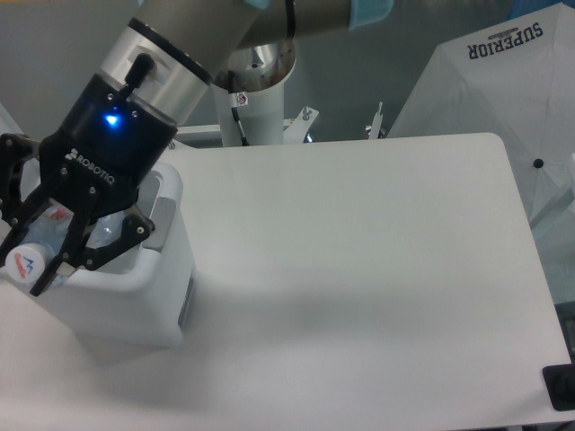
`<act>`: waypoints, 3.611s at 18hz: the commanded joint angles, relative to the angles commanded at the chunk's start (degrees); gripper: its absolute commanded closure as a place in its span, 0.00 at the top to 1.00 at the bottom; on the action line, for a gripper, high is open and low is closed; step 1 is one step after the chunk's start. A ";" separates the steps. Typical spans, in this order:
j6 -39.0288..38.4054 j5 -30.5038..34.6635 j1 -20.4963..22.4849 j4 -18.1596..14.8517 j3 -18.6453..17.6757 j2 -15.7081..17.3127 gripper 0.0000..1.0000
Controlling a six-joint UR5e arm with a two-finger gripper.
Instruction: Place the trash in the trash can
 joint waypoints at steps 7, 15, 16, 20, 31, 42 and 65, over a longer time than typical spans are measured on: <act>3.88 0.17 -3.07 2.46 -4.31 0.18 0.15; 7.57 0.18 -3.60 2.55 -10.64 3.34 0.28; 7.57 0.18 -3.60 2.55 -10.91 3.43 0.32; 7.57 0.35 -3.60 2.55 -11.35 3.43 0.65; 7.74 0.62 -0.89 2.55 -10.74 3.25 1.00; 8.10 0.53 8.34 2.46 -9.15 3.34 1.00; 37.09 28.62 21.27 -2.70 -19.70 1.15 1.00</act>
